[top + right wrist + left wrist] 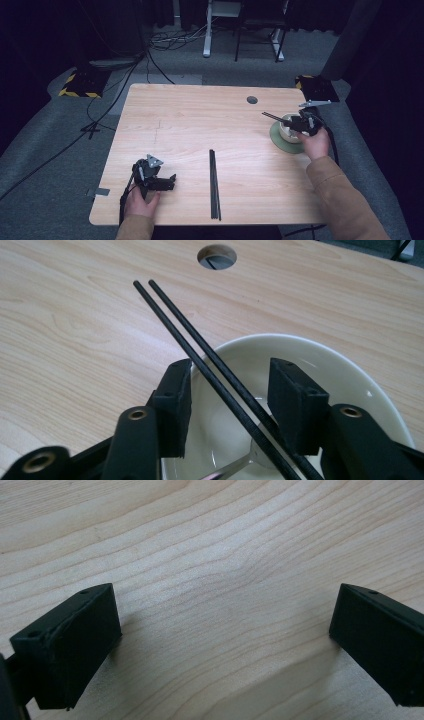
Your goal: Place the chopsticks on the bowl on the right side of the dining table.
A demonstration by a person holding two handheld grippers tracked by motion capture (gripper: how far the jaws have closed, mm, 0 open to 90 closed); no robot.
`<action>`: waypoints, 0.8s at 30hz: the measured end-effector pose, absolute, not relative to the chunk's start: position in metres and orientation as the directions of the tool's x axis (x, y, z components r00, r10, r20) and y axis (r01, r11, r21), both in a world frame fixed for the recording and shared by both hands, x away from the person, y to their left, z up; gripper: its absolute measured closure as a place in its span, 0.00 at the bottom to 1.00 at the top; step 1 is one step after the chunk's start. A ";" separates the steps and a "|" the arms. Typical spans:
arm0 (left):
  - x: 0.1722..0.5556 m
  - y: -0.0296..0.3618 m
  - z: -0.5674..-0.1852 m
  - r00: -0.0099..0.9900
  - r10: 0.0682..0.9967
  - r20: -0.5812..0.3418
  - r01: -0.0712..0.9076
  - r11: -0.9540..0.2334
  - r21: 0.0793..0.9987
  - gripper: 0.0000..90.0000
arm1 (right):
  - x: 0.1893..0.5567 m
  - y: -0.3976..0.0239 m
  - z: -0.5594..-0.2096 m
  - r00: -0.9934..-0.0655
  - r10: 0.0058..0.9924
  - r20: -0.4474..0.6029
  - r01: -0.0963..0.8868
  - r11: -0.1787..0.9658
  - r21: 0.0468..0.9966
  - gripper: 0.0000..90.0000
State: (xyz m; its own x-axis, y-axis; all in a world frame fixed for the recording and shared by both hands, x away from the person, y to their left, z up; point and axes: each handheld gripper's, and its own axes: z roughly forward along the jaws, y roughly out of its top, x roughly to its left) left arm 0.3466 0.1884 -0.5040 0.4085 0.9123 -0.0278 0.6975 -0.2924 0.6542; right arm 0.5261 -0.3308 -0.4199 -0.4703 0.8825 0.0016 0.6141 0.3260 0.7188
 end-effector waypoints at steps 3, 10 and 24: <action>0.347 0.188 -0.504 0.410 0.912 -0.028 0.697 -0.294 0.654 0.00 | 0.524 -0.331 -0.421 -0.490 0.872 -0.011 0.609 0.351 0.711 0.61; 0.347 0.189 -0.504 0.411 0.911 -0.024 0.696 -0.296 0.654 0.00 | 0.515 -0.330 -0.419 -0.537 0.843 -0.003 0.592 0.380 0.711 0.65; 0.347 0.188 -0.504 0.410 0.912 -0.026 0.696 -0.294 0.654 0.00 | 0.482 -0.365 -0.398 -0.494 0.869 -0.023 0.530 0.322 0.784 0.60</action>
